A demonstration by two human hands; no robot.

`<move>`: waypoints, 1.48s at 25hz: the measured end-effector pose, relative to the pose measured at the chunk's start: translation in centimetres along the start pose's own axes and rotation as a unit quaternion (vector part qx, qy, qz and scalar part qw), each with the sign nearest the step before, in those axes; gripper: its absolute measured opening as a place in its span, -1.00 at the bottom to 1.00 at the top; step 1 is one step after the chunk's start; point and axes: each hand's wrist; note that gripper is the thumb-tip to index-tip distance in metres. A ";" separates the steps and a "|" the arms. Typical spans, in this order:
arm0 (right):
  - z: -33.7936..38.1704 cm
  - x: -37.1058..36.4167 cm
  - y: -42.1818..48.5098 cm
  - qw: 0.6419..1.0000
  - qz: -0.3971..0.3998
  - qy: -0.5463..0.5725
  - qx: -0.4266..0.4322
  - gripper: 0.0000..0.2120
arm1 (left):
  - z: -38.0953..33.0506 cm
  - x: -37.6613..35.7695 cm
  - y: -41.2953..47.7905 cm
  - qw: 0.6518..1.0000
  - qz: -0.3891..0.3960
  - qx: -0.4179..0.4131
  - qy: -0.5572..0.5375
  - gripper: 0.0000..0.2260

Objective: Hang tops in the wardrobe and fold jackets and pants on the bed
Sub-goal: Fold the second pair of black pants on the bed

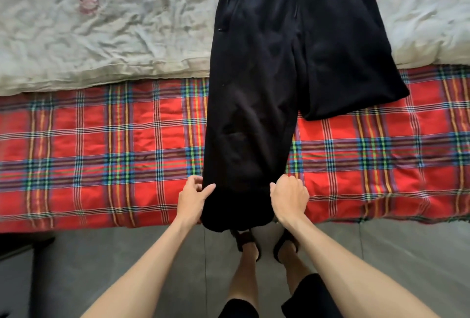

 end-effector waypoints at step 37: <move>3.3 17.4 6.3 0.938 0.110 0.237 0.226 -0.80 | -22.8 7.9 -1.3 0.954 0.160 -0.152 -0.202 -0.70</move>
Point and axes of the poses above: each hand's wrist, its own y-axis towards the middle knuckle, its own x-axis out of the back of the hand, z = x × y, and after that the axes turned 2 degrees about -z, right-handed
